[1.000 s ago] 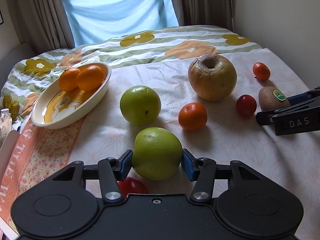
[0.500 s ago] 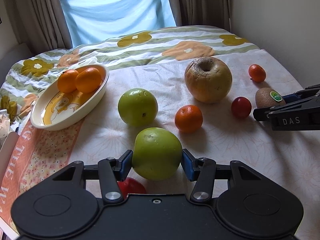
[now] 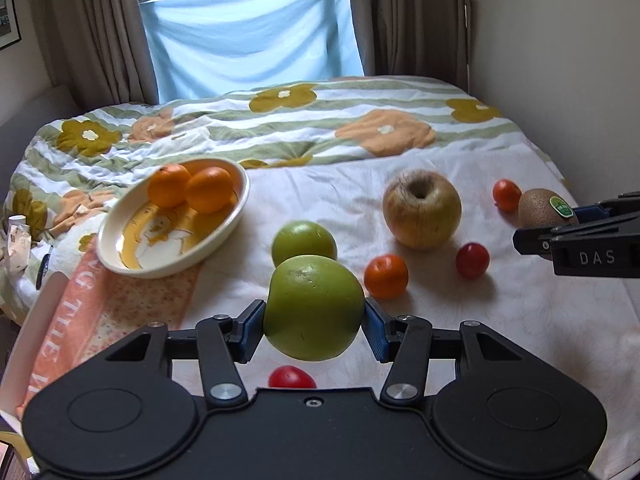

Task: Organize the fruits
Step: 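Place the green apple in the bowl with the left tool while the right tool carries the kiwi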

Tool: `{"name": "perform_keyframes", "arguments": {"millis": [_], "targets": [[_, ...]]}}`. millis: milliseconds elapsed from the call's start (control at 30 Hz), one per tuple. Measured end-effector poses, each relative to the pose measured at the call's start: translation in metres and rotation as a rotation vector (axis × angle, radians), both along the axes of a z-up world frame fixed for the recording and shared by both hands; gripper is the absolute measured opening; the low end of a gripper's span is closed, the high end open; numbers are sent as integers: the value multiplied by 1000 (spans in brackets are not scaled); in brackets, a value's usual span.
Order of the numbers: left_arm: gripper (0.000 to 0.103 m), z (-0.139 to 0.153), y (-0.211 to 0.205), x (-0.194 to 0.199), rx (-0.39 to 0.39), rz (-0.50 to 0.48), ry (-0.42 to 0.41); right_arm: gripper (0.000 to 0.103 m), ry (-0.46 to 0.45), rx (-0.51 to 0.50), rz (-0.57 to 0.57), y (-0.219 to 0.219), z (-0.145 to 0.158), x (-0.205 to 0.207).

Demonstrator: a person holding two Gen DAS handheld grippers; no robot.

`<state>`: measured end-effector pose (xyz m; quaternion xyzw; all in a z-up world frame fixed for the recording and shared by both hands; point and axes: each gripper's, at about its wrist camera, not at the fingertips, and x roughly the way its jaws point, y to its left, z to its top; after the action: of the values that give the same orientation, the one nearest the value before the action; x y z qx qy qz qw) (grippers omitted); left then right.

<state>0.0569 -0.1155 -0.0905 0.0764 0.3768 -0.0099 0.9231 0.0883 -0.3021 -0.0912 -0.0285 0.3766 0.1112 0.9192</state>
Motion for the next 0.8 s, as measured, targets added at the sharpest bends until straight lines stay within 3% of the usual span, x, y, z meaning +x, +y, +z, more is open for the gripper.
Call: {"name": "perform_keyframes", "arguments": {"millis": [500,800], "targets": [[56,64,76,6,5,25,-92,63,-66,13,60,65,72,-16],[56,70,143,42,35,-25,-89,63,-52,41,46,141,85,5]]}}
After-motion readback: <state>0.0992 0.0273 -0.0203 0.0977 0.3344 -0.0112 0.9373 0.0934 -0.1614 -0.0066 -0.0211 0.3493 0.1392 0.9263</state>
